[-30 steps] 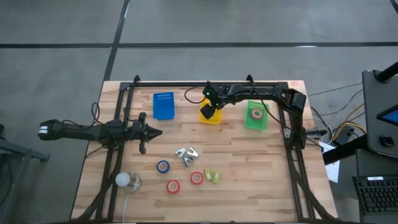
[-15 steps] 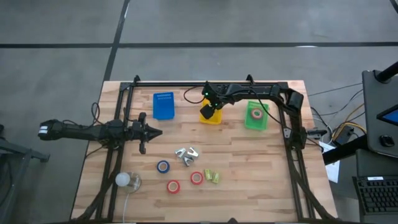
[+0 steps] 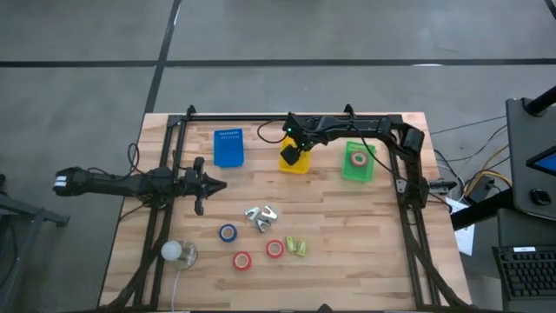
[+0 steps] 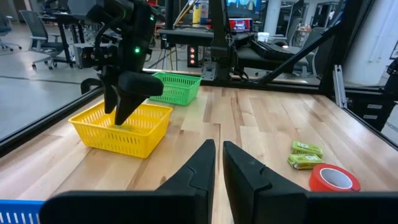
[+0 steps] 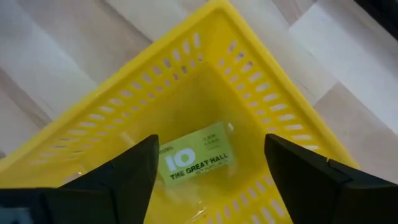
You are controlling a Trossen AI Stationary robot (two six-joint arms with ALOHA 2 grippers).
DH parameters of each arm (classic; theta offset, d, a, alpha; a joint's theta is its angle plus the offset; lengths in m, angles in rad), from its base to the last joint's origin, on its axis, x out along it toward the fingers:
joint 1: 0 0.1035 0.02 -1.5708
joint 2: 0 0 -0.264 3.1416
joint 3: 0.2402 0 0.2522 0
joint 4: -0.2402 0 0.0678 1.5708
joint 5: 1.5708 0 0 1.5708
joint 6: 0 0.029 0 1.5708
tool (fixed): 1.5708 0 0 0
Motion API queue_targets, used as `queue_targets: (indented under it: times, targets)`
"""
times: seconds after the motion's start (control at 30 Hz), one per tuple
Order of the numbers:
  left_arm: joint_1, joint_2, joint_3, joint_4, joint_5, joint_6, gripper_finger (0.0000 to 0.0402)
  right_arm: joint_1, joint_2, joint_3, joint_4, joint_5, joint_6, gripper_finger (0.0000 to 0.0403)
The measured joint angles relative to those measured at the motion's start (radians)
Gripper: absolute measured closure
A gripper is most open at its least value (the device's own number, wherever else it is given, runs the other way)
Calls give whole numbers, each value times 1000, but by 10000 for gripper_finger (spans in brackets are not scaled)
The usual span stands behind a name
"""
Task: Pick and place Stapler, Stapler remover, tape
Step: Put the right green staple box into the yellow bin
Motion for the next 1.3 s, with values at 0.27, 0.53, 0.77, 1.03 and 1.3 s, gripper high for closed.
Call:
queue_targets:
  times: [0.27, 0.53, 0.77, 1.03, 1.3]
  targets:
    - [0, 0, 0, 0, 0, 0, 367, 24, -58, -1, -27, 0, -94, 74]
    - [0, 0, 0, 0, 0, 0, 367, 138, -140, -1, -102, 1, -123, 60]
    - [0, 0, 0, 0, 0, 0, 367, 314, -181, -1, -193, 1, -100, 62]
    - [0, 0, 0, 0, 0, 0, 367, 535, -197, -3, -201, 0, -98, 51]
    - [0, 0, 0, 0, 0, 0, 367, 720, -175, -9, -150, 36, 54, 49]
